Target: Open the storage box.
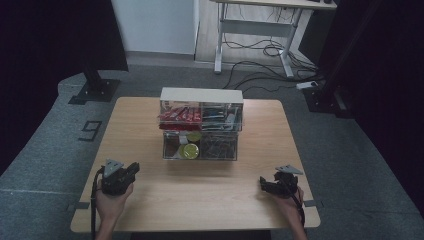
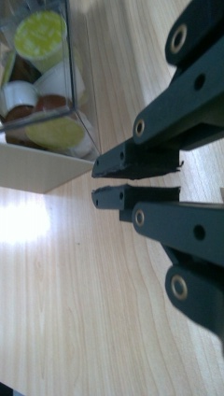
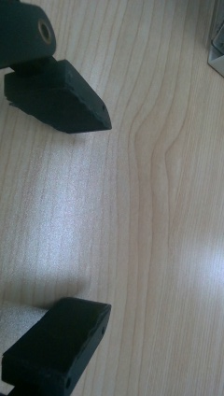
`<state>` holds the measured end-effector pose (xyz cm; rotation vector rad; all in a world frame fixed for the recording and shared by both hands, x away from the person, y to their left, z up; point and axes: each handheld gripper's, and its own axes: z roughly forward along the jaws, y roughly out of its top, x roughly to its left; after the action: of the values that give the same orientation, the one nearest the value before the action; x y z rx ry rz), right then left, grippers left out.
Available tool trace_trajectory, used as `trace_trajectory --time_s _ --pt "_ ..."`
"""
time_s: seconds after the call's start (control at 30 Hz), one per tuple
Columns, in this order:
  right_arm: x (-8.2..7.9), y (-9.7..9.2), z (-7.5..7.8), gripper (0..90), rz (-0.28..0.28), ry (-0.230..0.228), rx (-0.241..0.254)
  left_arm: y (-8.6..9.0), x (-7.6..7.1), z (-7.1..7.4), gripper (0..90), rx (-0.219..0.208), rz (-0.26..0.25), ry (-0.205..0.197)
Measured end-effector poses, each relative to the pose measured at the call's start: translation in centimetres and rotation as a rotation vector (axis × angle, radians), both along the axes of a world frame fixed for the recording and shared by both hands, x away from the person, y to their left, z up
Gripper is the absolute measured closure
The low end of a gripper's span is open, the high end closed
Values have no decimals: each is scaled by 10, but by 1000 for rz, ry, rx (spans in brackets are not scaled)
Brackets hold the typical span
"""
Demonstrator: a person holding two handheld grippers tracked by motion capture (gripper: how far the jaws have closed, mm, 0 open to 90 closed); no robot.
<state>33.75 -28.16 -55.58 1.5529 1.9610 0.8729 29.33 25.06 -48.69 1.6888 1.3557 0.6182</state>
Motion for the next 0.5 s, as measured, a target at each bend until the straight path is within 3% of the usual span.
trace_trajectory --time_s 0.13,0.5 --pt "0 0 0 108 -1 0 0 -1 -3 5 900 -9 -16 -16" --pt "0 0 0 115 -2 -3 0 -4 -8 16 900 -26 -49 -38"
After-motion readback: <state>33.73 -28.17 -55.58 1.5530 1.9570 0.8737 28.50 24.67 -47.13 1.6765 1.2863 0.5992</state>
